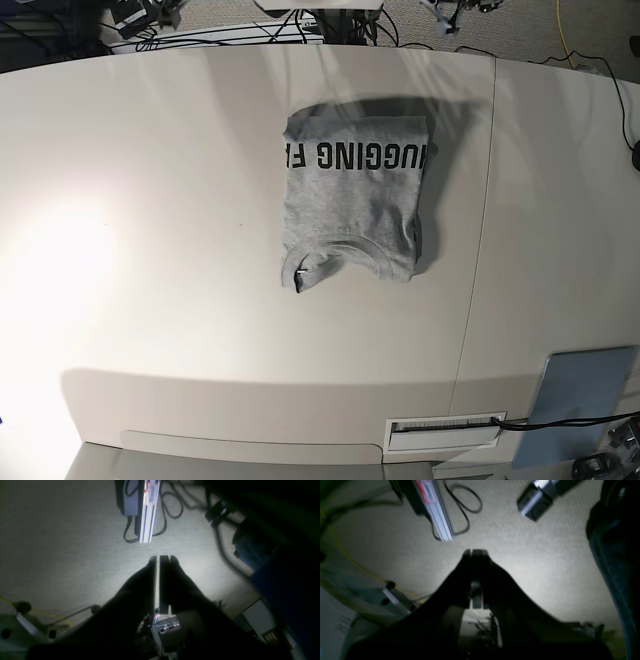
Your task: Fold the T-shirt properly
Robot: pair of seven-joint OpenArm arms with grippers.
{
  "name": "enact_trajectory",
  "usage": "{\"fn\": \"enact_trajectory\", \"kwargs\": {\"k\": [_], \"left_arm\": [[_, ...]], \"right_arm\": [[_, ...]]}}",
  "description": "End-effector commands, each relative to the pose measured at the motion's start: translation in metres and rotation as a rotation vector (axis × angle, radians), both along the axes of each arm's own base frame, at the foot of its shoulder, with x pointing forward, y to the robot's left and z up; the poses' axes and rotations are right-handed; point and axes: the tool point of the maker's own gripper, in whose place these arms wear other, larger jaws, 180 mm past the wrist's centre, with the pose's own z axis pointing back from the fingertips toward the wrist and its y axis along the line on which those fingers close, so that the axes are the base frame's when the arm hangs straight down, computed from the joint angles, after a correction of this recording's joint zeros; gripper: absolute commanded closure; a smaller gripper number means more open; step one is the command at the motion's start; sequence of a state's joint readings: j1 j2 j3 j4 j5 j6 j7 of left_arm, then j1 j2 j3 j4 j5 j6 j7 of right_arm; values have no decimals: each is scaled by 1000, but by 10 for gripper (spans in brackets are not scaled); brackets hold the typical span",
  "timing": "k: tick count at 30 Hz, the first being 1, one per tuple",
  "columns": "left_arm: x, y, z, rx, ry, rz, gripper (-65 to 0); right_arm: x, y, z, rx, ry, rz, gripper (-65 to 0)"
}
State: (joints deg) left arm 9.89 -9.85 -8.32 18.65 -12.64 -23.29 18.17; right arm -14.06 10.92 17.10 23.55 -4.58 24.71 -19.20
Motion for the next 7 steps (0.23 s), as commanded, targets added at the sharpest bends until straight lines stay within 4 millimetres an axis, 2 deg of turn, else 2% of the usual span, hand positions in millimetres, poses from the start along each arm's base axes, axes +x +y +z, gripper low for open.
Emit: {"fn": "enact_trajectory", "kwargs": {"k": [1,7], "left_arm": [[-4,4,0,10,14,-1,-22],[3,3,-1,7,10,17,-22]], "right_arm": [[-3,-5,1,-5,11,6,0],[5,-2,-1,2,-10,2,0]]}}
